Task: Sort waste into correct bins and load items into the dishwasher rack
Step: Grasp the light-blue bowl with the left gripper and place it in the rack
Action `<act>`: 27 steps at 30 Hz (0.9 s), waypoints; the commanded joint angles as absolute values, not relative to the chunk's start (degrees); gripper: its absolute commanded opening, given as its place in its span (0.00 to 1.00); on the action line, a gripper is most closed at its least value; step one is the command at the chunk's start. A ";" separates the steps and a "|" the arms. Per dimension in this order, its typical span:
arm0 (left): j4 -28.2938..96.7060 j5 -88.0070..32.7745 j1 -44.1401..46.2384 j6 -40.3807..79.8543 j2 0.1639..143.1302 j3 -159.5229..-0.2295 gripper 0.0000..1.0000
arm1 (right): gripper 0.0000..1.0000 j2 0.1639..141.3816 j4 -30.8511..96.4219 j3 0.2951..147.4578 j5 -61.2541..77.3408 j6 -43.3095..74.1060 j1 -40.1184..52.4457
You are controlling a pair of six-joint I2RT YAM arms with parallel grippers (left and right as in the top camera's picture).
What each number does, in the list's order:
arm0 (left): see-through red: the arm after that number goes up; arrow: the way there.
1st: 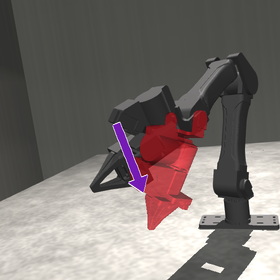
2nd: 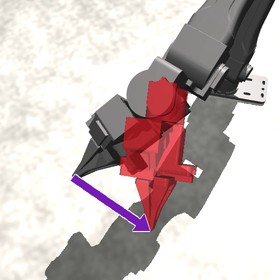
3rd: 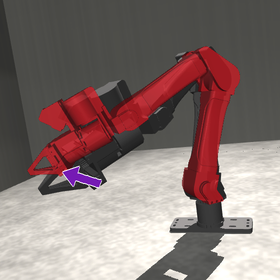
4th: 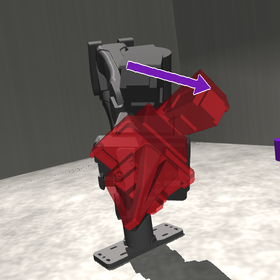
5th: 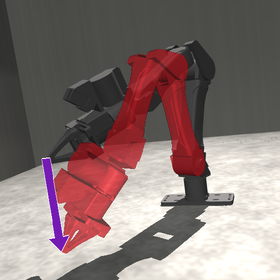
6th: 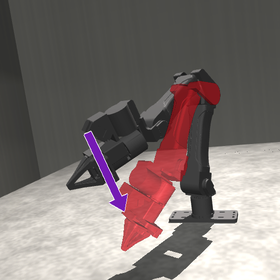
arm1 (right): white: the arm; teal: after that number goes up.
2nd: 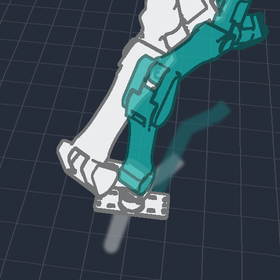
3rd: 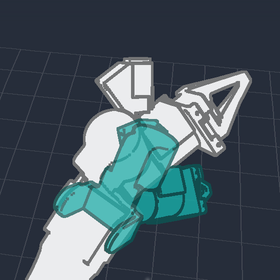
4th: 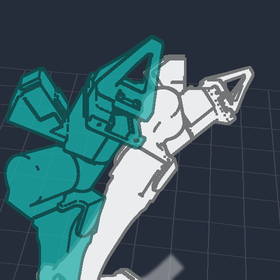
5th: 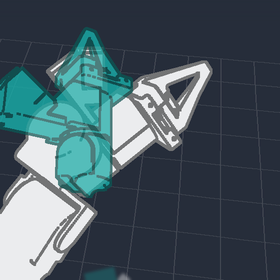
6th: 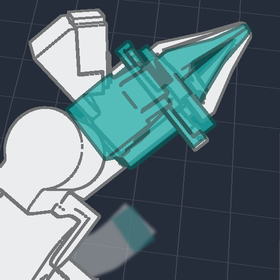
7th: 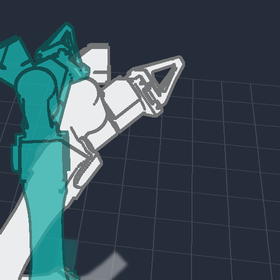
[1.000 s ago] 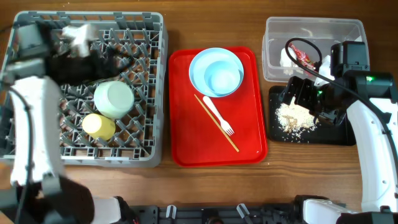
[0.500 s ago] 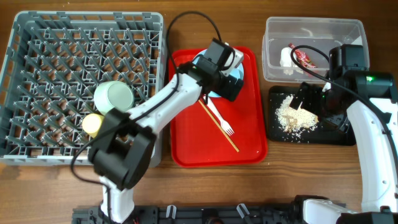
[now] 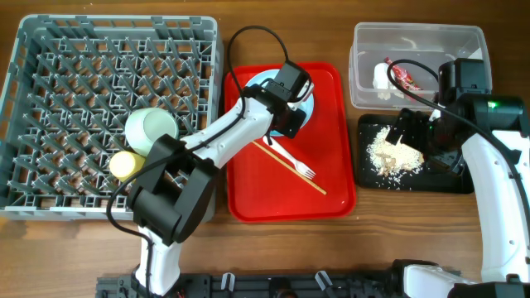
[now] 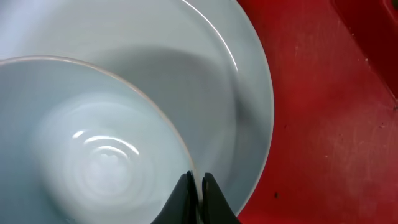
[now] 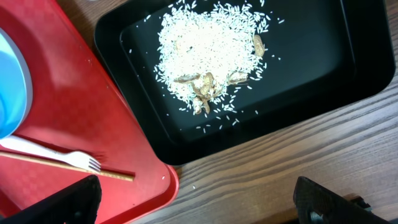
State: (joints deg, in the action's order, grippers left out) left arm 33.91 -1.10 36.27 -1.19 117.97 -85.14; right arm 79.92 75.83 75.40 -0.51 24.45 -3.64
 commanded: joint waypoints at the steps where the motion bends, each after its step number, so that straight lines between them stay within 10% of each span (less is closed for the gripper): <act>1: 34.33 -2.07 36.21 -0.69 112.75 -85.17 0.04 | 1.00 79.40 75.88 75.94 -1.93 25.43 -3.88; 6: 34.35 -6.07 29.63 3.99 96.57 -85.17 0.04 | 1.00 79.40 75.88 75.94 -1.96 25.43 -3.88; 17: 29.76 -72.44 -9.19 5.48 104.14 -85.14 0.04 | 1.00 79.40 75.85 75.94 -1.93 25.43 -3.88; 27: 26.50 -78.17 -20.43 8.40 118.24 -85.14 0.04 | 1.00 79.40 75.90 75.94 -1.93 25.47 -3.88</act>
State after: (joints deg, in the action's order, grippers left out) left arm 26.30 -77.34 -17.63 8.05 116.53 -85.03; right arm 79.92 75.83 75.40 -0.54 24.45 -3.70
